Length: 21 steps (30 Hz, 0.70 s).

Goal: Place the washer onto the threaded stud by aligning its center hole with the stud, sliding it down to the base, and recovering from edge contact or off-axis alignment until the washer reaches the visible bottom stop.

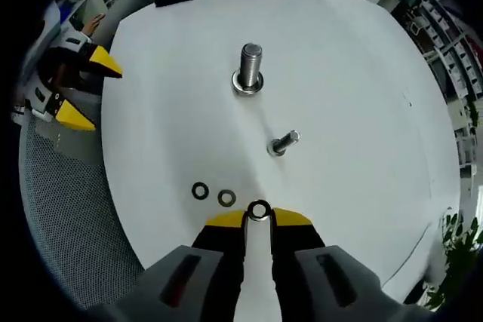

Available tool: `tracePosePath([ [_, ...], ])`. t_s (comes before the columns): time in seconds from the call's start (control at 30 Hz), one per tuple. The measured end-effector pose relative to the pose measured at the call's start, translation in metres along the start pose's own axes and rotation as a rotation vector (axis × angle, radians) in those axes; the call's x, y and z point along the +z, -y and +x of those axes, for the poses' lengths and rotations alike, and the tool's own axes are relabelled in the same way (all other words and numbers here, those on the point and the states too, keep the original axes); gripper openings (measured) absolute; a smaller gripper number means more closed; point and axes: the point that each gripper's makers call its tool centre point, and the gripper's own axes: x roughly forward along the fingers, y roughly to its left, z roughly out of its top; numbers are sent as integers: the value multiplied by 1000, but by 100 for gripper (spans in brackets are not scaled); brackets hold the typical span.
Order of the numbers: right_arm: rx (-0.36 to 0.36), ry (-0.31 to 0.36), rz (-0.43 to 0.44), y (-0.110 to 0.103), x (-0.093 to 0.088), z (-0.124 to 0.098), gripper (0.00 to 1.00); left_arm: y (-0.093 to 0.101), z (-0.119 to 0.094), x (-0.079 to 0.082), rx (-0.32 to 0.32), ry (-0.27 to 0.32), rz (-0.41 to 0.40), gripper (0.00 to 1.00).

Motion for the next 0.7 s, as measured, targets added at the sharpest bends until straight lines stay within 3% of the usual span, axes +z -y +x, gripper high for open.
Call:
tracePosePath([
  [0.33, -23, 57, -34, 20, 31, -20, 14, -2, -1, 0, 12, -1, -4, 33],
  [0.5, -17, 80, -48, 26, 49, -21, 14, -3, -2, 0, 15, -1, -5, 33],
  [0.7, 0, 78, -78, 23, 57, -14, 14, -2, -1, -1, 15, -6, -3, 33],
])
